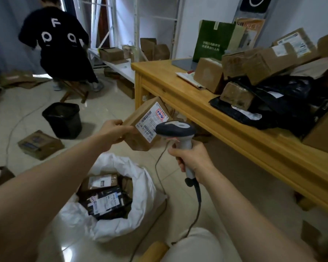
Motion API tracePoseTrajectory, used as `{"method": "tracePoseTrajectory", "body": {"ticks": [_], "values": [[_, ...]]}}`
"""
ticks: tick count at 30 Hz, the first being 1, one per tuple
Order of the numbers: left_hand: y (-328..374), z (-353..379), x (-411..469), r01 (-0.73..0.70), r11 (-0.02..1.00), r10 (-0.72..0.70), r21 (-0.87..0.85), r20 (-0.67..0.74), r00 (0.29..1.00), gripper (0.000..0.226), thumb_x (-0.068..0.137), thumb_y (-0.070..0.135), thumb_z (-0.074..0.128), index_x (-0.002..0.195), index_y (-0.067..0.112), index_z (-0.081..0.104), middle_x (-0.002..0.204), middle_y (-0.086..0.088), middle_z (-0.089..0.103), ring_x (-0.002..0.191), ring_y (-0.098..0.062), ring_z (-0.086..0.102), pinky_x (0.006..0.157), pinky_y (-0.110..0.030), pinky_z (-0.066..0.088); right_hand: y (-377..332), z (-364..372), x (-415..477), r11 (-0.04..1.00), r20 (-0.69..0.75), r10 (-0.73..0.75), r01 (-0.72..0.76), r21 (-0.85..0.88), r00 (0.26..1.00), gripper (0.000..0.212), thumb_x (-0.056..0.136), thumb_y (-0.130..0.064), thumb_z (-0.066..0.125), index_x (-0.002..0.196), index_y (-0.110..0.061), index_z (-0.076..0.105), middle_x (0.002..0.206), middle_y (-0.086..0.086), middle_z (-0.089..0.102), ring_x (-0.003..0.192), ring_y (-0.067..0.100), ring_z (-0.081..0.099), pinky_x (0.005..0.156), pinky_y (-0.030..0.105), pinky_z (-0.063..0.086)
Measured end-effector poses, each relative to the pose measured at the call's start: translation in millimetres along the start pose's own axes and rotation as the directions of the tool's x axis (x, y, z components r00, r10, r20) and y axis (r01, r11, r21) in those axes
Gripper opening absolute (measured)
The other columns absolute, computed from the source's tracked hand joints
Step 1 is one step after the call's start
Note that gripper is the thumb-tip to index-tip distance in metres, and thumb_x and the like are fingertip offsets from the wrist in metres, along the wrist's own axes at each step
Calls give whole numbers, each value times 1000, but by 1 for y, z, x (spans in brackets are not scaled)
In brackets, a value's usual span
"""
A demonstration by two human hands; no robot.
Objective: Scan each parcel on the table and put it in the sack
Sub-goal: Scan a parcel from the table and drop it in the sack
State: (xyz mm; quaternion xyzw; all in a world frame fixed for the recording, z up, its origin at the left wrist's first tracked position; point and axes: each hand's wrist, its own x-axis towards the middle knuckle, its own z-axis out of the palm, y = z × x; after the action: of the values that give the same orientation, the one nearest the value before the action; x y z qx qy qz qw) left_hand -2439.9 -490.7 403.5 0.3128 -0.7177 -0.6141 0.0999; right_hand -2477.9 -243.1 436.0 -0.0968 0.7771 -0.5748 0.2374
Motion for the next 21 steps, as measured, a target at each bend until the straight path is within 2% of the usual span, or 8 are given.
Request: {"method": "tracePoseTrajectory", "body": {"ticks": [5,6,8,9,11,13,15,21], "values": [[2,-15,-1,-3,998,9,64,-93,996,69,78,23,77,137,7,46,123,-10,56,115,-26,53,92,-36,47,10,7,-1,996,38,-53,56,-74,998,12,81,-7,69,78,-11,58,56,3,52,42,11,45,46,27,41],[3,-16,-1,0,998,8,65,-112,994,64,79,24,76,134,7,48,121,-10,56,114,-27,53,94,-38,47,10,7,-1,991,42,-76,80,-104,996,12,82,-9,69,77,-12,58,57,3,53,43,11,45,47,27,42],[4,-18,0,20,995,-8,97,-117,993,26,81,22,74,98,14,56,100,-7,59,100,-24,56,90,-35,48,9,9,-2,986,42,-101,106,-129,994,12,82,-10,69,78,-13,58,58,3,54,45,11,46,48,27,43],[4,-19,0,15,993,-1,120,-116,993,24,82,20,74,83,19,50,90,-5,57,93,-22,56,88,-33,48,9,11,-2,988,39,-94,98,-118,995,12,82,-11,69,79,-13,58,59,2,54,45,11,46,48,27,43],[4,-18,0,29,990,-13,139,-116,993,31,81,19,74,76,21,44,84,-4,56,89,-22,56,88,-33,49,9,14,-1,995,33,-51,54,-78,998,11,82,-11,70,82,-12,59,61,3,55,47,11,47,48,26,44],[0,-18,1,18,993,-4,117,-122,992,29,80,21,76,98,12,56,93,-7,59,97,-24,58,92,-36,50,12,16,0,997,31,-17,19,-75,999,10,82,-11,70,82,-11,59,62,4,55,49,13,47,50,26,44],[-3,-17,3,11,995,1,97,-114,994,71,78,22,77,137,1,43,110,-10,57,105,-25,57,97,-40,50,15,17,-1,996,31,0,2,-84,1000,11,81,-10,70,79,-11,59,61,5,54,48,13,47,49,27,44],[-8,-13,3,-3,996,14,92,-126,992,85,78,23,78,146,0,32,132,-17,50,119,-31,52,103,-44,46,18,18,-2,999,46,15,-14,-36,999,12,82,-9,69,75,-9,59,59,6,53,46,14,45,46,25,42]]}}
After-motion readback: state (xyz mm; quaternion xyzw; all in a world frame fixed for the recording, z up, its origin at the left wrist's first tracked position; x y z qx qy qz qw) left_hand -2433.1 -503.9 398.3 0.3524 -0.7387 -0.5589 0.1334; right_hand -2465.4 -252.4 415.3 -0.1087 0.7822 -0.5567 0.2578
